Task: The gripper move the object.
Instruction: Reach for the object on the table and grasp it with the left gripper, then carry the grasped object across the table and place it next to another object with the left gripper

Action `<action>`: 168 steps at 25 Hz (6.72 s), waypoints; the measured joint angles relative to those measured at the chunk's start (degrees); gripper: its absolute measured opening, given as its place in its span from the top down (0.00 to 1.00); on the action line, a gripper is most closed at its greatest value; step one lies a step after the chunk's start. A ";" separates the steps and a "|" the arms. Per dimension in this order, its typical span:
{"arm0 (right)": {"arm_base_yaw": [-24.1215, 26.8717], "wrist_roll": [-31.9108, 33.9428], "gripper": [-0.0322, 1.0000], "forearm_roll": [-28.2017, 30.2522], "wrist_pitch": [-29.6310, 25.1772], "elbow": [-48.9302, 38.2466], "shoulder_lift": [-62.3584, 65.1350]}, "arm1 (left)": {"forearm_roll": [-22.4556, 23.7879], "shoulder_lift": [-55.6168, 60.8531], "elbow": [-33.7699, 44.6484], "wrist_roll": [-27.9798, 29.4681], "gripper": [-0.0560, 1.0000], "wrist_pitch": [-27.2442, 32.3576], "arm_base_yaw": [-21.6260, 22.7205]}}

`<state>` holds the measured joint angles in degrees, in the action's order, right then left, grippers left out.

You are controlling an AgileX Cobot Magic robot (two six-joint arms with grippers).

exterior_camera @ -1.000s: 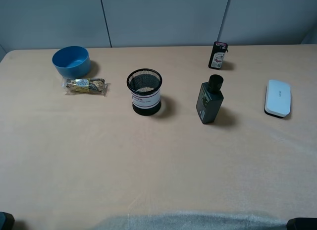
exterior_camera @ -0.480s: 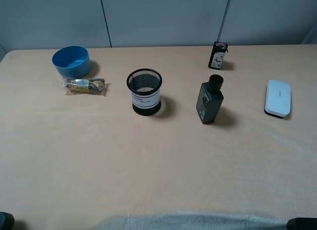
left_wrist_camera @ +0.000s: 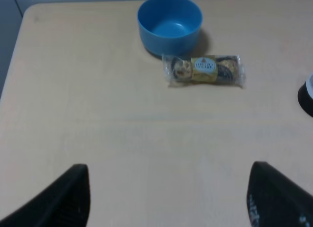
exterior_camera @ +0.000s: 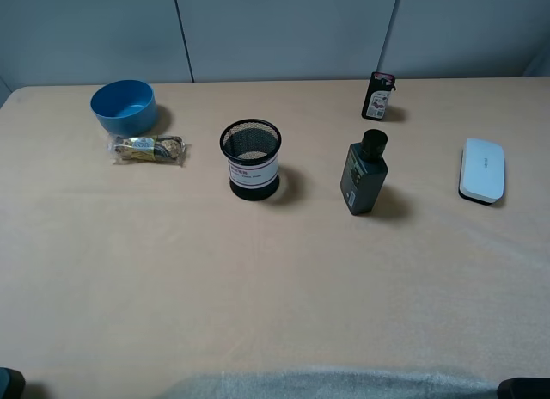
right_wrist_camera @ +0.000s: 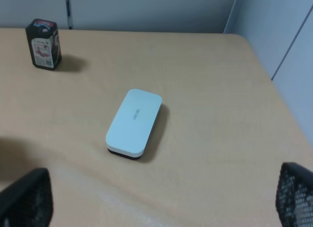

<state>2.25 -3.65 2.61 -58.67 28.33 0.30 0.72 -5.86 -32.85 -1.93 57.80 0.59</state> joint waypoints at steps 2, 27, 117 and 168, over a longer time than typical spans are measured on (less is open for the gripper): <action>0.00 0.00 0.30 0.00 0.00 0.00 0.00 | 0.00 -6.24 -2.98 0.00 0.25 -1.34 0.00; 0.00 0.00 0.30 0.00 0.00 0.00 0.00 | 0.00 -51.89 -13.03 -2.98 0.25 -16.38 0.00; 0.00 0.00 0.30 0.00 0.00 0.00 0.00 | 5.93 -119.64 -55.58 -4.46 0.25 -17.54 -36.61; 0.00 0.00 0.30 0.00 0.00 0.00 0.00 | 5.80 -121.32 -56.89 -2.97 0.76 -15.13 -36.61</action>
<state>2.25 -3.65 2.61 -58.67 28.33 0.30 6.51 -127.19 -89.74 -4.90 42.67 -36.01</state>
